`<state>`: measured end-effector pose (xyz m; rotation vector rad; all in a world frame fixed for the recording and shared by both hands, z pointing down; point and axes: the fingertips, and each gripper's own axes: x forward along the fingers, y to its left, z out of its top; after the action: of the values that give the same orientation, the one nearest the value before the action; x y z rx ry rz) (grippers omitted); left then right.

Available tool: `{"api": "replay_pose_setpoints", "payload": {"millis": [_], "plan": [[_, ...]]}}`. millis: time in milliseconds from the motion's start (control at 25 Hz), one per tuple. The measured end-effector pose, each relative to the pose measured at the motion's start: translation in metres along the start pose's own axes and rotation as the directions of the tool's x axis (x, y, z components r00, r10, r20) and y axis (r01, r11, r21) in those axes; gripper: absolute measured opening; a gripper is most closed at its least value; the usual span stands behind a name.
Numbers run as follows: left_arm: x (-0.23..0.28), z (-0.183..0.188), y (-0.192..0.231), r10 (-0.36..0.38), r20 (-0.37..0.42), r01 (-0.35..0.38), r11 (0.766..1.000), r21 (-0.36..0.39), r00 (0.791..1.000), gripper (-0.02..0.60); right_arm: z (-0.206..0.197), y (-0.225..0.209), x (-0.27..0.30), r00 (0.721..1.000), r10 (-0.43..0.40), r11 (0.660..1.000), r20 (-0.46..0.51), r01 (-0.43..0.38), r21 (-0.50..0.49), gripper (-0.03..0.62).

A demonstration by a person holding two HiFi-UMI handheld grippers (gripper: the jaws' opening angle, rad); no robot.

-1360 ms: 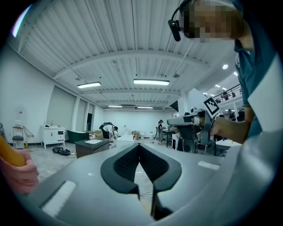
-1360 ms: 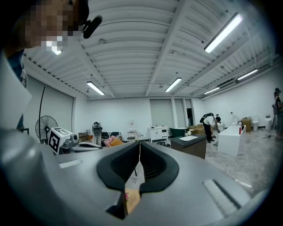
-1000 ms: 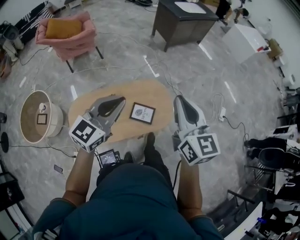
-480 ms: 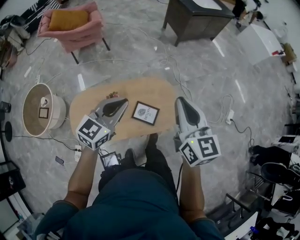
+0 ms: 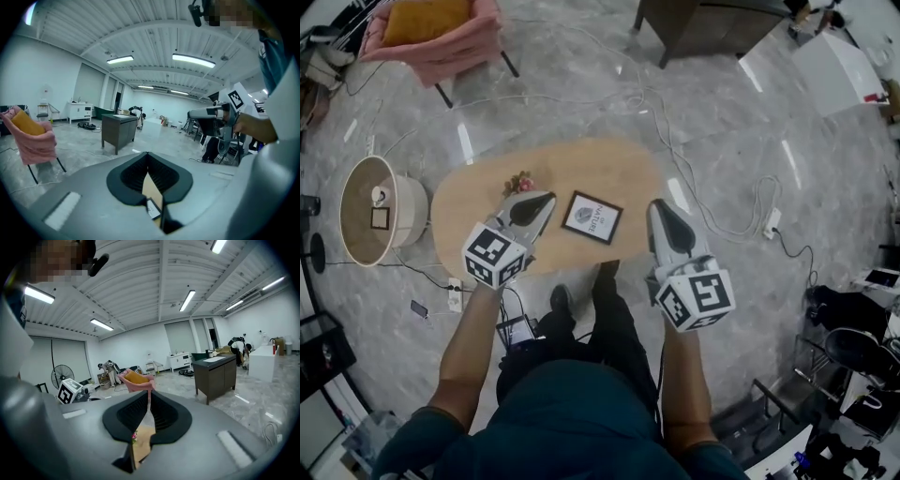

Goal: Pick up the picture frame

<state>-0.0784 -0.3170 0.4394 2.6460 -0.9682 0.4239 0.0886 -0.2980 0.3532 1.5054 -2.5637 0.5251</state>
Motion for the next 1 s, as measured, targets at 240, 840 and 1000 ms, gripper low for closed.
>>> {"api": "replay_pose_setpoints", "payload": {"millis": [240, 840, 1000], "plan": [[0.036, -0.057, 0.024, 0.030, -0.076, -0.034, 0.998, -0.051, 0.997, -0.003, -0.047, -0.021, 0.025, 0.998, 0.003, 0.999, -0.056, -0.001, 0.037, 0.015], [0.110, -0.193, 0.074, 0.076, -0.262, -0.110, 0.987, -0.118, 0.962, -0.003, -0.138, -0.064, 0.072, 0.988, -0.001, 0.992, -0.153, 0.021, 0.125, 0.015], [0.127, -0.232, 0.084, 0.083, -0.317, -0.132, 0.982, -0.138, 0.945, -0.002, -0.154, -0.070, 0.080, 0.986, 0.001, 0.991, -0.168, 0.022, 0.136, 0.015]]}}
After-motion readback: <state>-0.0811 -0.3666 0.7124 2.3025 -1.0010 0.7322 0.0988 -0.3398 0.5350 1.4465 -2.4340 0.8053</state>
